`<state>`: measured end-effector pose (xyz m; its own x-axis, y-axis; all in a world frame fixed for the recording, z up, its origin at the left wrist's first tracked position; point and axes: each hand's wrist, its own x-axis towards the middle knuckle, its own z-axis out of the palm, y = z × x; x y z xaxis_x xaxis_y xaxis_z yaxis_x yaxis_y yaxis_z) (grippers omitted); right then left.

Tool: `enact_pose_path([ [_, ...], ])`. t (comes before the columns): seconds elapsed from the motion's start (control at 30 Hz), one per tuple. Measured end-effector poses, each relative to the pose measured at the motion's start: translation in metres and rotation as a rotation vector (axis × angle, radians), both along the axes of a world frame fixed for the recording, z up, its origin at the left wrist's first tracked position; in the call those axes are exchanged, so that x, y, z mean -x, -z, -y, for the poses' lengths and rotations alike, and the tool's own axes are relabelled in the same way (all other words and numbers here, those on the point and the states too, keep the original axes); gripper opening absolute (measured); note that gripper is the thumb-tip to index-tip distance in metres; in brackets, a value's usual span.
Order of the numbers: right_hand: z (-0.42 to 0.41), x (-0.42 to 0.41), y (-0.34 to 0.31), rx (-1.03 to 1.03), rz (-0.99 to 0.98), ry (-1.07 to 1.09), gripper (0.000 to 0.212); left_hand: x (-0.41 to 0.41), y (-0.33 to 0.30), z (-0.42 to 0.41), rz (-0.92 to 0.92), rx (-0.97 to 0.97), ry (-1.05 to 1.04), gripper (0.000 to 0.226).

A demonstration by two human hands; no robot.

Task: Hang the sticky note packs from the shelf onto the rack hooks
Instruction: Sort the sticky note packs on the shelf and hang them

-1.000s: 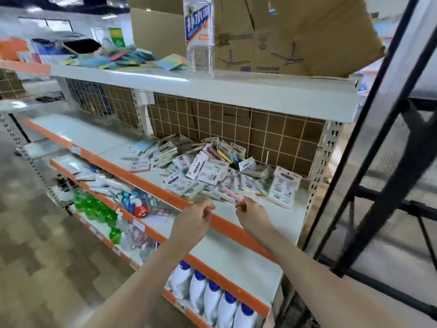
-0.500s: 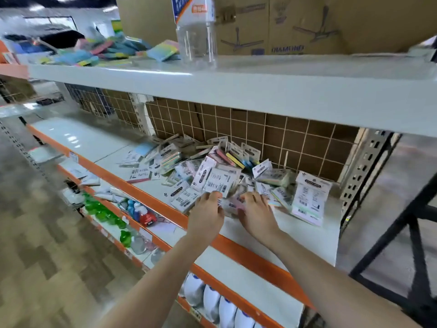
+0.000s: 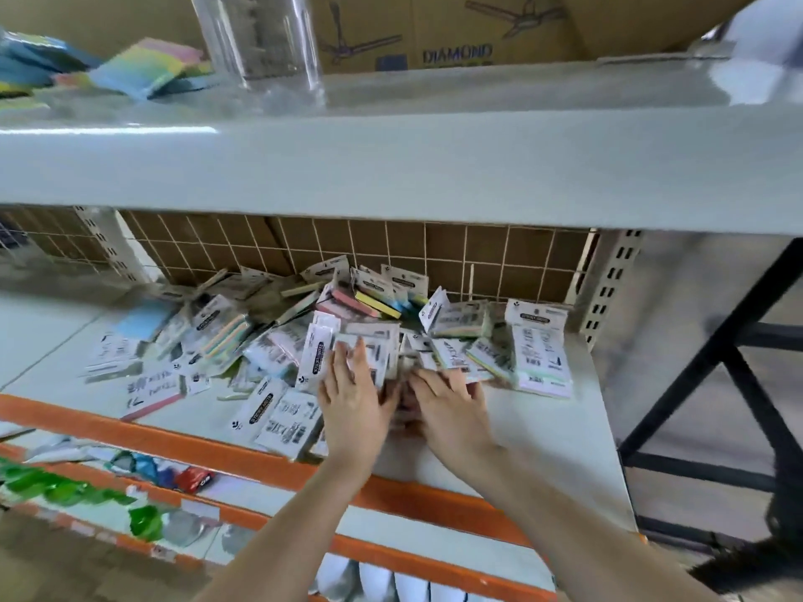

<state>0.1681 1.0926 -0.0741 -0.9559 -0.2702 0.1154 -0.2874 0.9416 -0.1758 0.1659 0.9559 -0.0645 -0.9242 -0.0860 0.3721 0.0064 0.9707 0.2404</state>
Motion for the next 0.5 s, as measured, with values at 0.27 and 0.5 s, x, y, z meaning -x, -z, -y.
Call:
enact_pose_path([
  [0.27,0.012,-0.016,0.001,0.011,-0.033,0.12,0.057,-0.001,0.004,0.005,-0.03,-0.082,0.073,0.084],
  [0.5,0.016,-0.03,-0.004,0.22,-0.189,0.178,0.029,0.0,0.001,0.009,-0.091,-0.425,0.111,0.069],
])
